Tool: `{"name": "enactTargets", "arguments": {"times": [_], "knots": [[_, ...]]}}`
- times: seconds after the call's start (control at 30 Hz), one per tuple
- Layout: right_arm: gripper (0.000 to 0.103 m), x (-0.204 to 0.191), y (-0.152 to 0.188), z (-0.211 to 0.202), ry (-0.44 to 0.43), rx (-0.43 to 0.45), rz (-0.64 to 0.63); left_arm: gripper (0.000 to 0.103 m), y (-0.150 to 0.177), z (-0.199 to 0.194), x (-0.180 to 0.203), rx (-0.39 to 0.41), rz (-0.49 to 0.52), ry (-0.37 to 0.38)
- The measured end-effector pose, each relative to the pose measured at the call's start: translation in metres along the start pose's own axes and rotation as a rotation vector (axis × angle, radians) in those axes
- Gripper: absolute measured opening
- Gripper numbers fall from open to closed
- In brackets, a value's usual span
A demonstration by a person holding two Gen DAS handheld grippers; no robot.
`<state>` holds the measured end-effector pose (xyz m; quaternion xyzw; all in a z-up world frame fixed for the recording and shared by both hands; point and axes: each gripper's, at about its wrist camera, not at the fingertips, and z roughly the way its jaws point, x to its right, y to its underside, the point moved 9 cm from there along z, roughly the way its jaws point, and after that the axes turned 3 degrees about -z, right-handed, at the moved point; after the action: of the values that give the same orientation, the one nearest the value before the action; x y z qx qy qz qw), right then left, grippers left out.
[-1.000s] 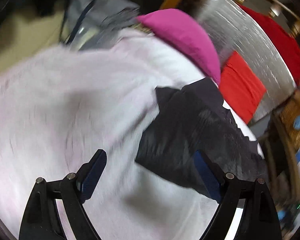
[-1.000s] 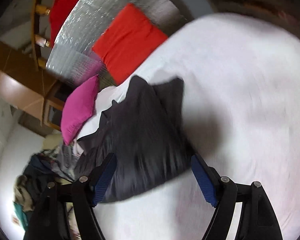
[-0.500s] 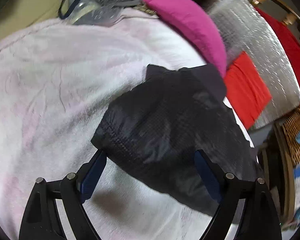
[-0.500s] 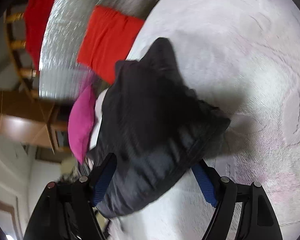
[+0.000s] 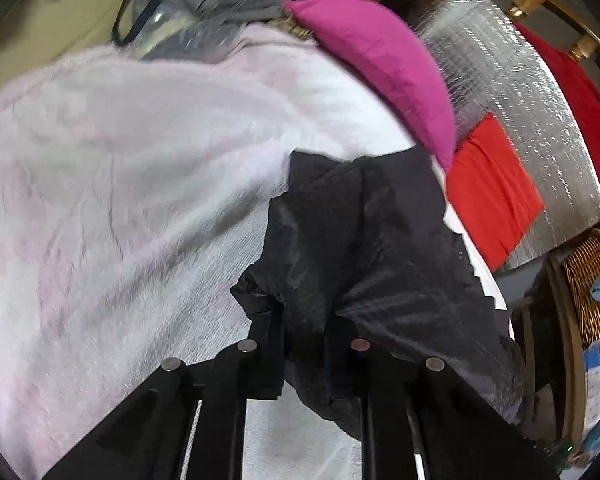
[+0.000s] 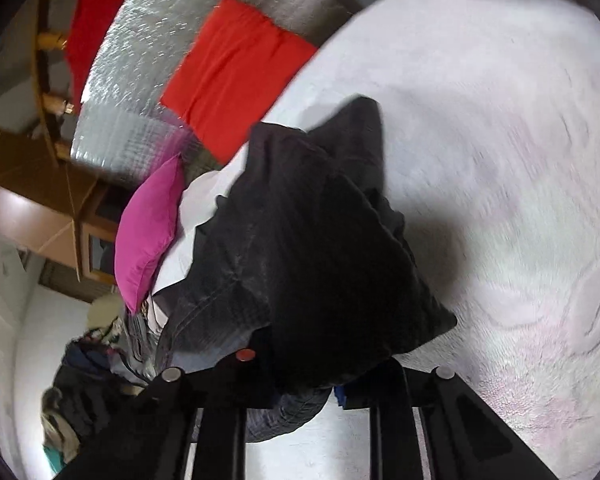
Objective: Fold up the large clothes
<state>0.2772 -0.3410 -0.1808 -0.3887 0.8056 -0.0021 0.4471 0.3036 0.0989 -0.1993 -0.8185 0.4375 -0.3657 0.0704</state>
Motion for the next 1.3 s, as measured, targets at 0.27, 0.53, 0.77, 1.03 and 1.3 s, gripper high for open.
{"name": "enactTargets", "arguments": {"times": [0.27, 0.53, 0.77, 1.03, 1.3], "knots": [[0.016, -0.018, -0.002, -0.024, -0.002, -0.003, -0.058, 0.015, 0.002, -0.030, 0.003, 0.016, 0.036, 0.020], [0.076, 0.060, 0.031, -0.026, 0.036, -0.081, 0.018, 0.072, 0.015, -0.028, -0.055, -0.048, 0.041, -0.018], [0.076, 0.045, -0.025, -0.079, 0.045, -0.002, -0.150, 0.071, -0.050, -0.074, -0.053, 0.124, 0.196, -0.092], [0.075, -0.019, -0.069, -0.003, 0.080, -0.148, -0.401, 0.071, -0.057, 0.015, 0.049, -0.105, 0.507, -0.050], [0.052, -0.024, -0.073, 0.060, 0.164, -0.247, -0.451, 0.071, -0.046, 0.075, 0.068, -0.205, 0.560, -0.114]]}}
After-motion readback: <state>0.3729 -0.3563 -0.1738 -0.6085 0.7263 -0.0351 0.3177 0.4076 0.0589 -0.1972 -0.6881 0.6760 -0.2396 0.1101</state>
